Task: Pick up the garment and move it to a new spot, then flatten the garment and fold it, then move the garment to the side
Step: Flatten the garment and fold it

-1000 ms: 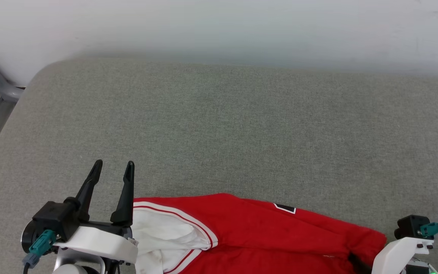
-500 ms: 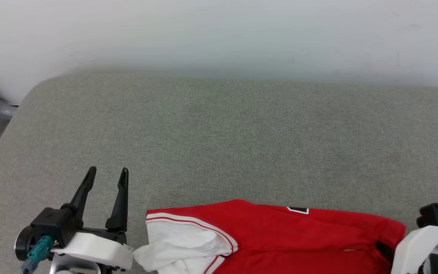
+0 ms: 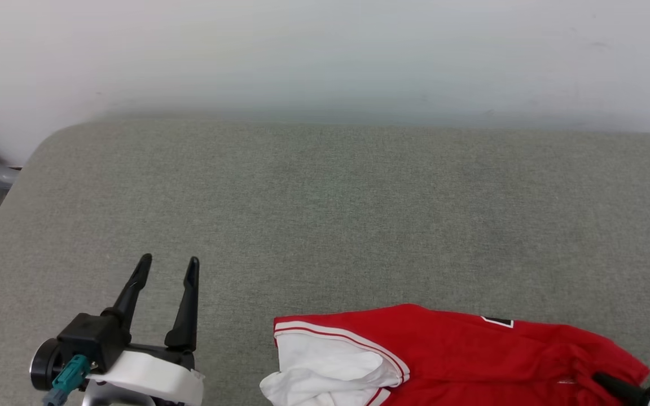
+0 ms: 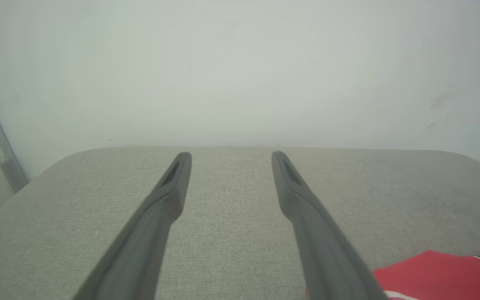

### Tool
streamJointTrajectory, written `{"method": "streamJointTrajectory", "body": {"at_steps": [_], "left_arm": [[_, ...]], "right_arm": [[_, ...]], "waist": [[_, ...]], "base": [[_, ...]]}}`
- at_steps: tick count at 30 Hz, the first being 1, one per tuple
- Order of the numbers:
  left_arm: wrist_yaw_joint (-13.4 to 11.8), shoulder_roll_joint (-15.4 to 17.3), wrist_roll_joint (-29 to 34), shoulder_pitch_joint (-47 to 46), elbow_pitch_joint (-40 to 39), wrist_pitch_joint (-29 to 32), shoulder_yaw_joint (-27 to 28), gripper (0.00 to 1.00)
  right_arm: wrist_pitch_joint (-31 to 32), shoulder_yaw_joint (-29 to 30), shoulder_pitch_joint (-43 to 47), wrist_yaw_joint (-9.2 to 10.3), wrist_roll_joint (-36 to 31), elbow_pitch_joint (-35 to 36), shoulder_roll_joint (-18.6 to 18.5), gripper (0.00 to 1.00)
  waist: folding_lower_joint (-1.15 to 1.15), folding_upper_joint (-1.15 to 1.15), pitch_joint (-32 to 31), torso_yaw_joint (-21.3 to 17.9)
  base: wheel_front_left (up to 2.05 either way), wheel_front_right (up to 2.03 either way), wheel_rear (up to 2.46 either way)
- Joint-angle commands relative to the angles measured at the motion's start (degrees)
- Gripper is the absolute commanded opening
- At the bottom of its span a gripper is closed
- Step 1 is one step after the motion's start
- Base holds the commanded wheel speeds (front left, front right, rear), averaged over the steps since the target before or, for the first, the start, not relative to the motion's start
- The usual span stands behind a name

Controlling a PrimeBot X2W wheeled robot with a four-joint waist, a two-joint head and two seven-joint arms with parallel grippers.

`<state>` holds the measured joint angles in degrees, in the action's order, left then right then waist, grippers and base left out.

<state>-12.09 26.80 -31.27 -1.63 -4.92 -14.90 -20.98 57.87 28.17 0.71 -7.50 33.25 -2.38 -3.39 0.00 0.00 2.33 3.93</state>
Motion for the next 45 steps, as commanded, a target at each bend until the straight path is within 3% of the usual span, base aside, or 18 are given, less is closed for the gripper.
{"method": "streamJointTrajectory", "body": {"at_steps": [1, 6, 12, 21, 28, 29, 35, 37, 38, 39, 40, 45], "left_arm": [[0.18, 0.15, 0.23, -0.01, 0.18, -0.24, -0.19, 1.0], [0.07, 0.19, -0.07, 0.19, 0.36, -0.01, -0.38, 1.0], [-0.21, 0.64, -0.08, 0.49, -0.03, 0.41, -0.47, 1.0], [0.38, 0.85, -0.45, -1.31, -0.6, 1.36, -1.03, 1.0], [1.07, 0.55, -0.5, -2.92, -0.44, 1.05, -1.13, 1.0], [1.57, 0.29, -0.49, -3.84, -0.09, 0.84, -1.15, 1.0], [2.47, -0.18, -0.45, -4.99, 0.73, 0.45, -0.82, 1.0], [2.66, -0.47, -0.34, -5.35, 1.23, 0.25, -0.71, 1.0], [2.84, -0.58, -0.3, -5.46, 1.45, 0.18, -0.65, 1.0], [2.98, -0.7, -0.26, -5.54, 1.71, 0.11, -0.58, 1.0], [3.03, -0.84, -0.24, -5.63, 1.94, 0.03, -0.56, 1.0], [3.14, -1.15, 0.06, -5.26, 2.79, 0.02, -0.43, 1.0]], "right_arm": [[2.78, 1.23, -1.73, 0.03, 4.28, -0.01, 0.22, 0.0], [7.08, -1.23, -1.87, 0.03, 21.85, -3.34, 0.54, 0.0], [5.8, -12.2, -1.25, 0.03, 36.4, -5.57, 0.55, 0.0], [-1.58, -28.92, -4.06, 0.03, 41.04, -7.32, 0.55, 0.0], [-10.47, -42.05, -10.55, 0.03, 47.67, -9.94, 0.52, 0.0], [-14.24, -47.06, -13.11, 0.03, 48.68, -11.46, 0.53, 0.0], [-18.46, -52.88, -16.31, 0.03, 46.77, -15.97, 0.52, 0.0], [-19.77, -54.26, -17.1, 0.03, 45.83, -17.92, 0.5, 0.2], [-20.28, -54.85, -17.36, 0.02, 45.58, -18.49, 0.52, 0.39], [-20.8, -55.48, -17.67, 0.03, 45.27, -19.02, 0.52, 0.96], [-21.44, -55.82, -17.82, 0.02, 45.74, -19.0, 0.52, 1.0], [-23.88, -57.45, -18.45, 0.03, 46.1, -17.27, 0.52, 1.0]], "waist": [[0.0, 0.0, -0.1, 0.23], [0.0, 0.0, -0.4, 0.39], [0.0, 0.0, -0.37, 0.07], [0.0, 0.0, 1.54, 1.62], [0.0, 0.0, 4.59, 3.2], [0.0, 0.0, 5.95, 3.76], [0.0, 0.0, 7.89, 4.23], [0.0, 0.0, 8.13, 4.24], [0.0, 0.0, 8.16, 4.18], [0.0, 0.0, 8.14, 4.11], [0.0, 0.0, 8.04, 4.01], [0.0, 0.0, 6.54, 3.09]], "base": [[0.0, 0.0, 0.0], [0.0, 0.0, 0.0], [0.0, 0.0, 0.0], [0.0, 0.0, 0.0], [0.0, 0.0, 0.0], [0.0, 0.0, 0.0], [0.0, 0.0, 0.0], [0.0, 0.0, 0.0], [0.0, 0.0, 0.0], [0.0, 0.0, 0.0], [0.0, 0.0, 0.0], [0.0, 0.0, 0.0]]}}
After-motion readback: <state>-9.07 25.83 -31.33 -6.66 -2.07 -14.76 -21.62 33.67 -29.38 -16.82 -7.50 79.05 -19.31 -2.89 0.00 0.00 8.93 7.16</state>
